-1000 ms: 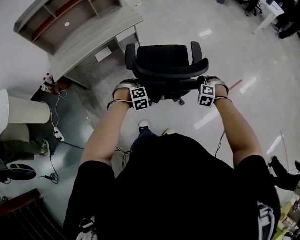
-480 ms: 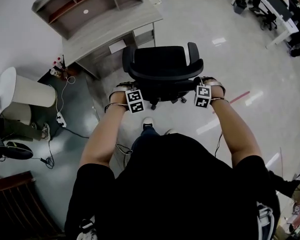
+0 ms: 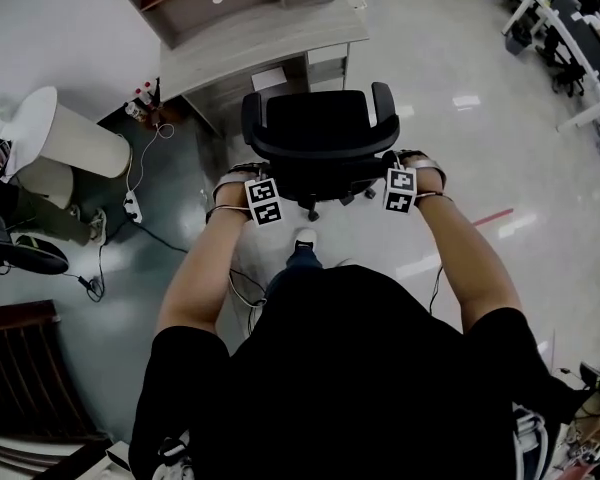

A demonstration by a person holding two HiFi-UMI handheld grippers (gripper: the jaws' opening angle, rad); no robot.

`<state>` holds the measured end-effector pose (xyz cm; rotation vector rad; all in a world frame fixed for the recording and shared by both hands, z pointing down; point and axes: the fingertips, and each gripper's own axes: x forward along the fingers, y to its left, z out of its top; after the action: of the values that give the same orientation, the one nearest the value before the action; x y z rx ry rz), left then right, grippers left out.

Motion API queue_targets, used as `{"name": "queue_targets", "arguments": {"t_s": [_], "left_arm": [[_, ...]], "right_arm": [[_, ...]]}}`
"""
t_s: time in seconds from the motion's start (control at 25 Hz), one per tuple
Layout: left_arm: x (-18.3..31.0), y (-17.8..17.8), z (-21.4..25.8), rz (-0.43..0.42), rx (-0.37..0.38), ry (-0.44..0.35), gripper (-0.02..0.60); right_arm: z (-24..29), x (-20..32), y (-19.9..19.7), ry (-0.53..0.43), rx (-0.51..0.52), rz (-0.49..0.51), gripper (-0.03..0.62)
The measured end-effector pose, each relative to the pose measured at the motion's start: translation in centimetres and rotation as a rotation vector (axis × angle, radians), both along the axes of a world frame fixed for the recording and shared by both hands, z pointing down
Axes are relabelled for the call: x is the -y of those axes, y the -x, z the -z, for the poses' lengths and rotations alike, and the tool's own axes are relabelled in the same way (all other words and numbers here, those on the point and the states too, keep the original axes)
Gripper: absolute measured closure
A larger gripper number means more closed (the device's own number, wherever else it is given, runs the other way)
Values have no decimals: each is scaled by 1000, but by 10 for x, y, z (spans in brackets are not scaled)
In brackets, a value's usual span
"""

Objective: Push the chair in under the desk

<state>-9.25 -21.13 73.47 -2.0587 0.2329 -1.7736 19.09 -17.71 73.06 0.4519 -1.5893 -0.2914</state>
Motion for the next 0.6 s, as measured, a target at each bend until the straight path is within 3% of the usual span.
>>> {"name": "queue_targets", "arguments": {"t_s": [0.6], "left_arm": [[6, 114, 3, 178, 4, -5, 483]], "right_arm": [[2, 56, 113, 3, 7, 177, 474]]}}
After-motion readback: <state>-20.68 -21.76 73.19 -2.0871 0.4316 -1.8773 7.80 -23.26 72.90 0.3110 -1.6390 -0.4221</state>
